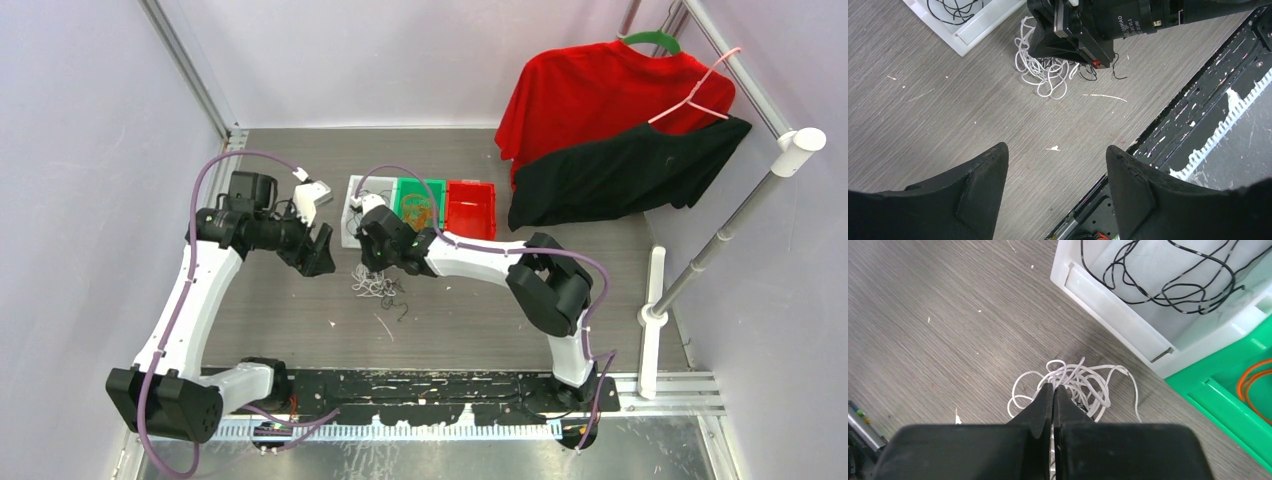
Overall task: Untangle the cables
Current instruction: Untie the cable.
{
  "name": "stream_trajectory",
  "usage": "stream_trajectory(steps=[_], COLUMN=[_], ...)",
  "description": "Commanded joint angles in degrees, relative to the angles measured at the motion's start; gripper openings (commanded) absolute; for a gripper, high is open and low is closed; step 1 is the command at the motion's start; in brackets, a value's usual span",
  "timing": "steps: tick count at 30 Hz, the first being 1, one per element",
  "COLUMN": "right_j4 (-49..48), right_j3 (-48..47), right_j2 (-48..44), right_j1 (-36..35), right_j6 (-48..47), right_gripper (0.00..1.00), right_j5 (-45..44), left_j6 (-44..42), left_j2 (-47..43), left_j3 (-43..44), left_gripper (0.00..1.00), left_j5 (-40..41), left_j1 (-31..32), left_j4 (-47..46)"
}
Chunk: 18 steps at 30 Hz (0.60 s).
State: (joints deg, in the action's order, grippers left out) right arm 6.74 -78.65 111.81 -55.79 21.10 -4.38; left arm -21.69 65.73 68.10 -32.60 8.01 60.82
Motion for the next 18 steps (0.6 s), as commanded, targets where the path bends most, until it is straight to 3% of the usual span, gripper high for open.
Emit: stream_trajectory(steps=[1, 7, 14, 18], right_j4=[-3.6, -5.8, -10.6, -13.2], right_j3=[-1.2, 2.4, 5.9, 6.9], right_j2=[-4.1, -12.0, -22.5, -25.7], right_j1=[-0.3, -0.4, -0.4, -0.3], right_j6=[1.1, 3.5, 6.6, 8.7], right_gripper=[0.01, 0.01, 0.01, 0.01], right_j5=[2.4, 6.8, 13.7, 17.8], left_j6=[-1.7, -4.0, -8.2, -6.3], left_j2=[-1.4, -0.1, -4.0, -4.9], left_j3=[0.7, 1.5, -0.5, -1.6], left_gripper=[0.71, 0.70, 0.71, 0.69], left_j5=[-3.0, -8.2, -17.2, -19.6], left_j1=[-1.7, -5.3, -5.3, -5.2], left_j4=[-1.1, 0.6, 1.4, -1.7])
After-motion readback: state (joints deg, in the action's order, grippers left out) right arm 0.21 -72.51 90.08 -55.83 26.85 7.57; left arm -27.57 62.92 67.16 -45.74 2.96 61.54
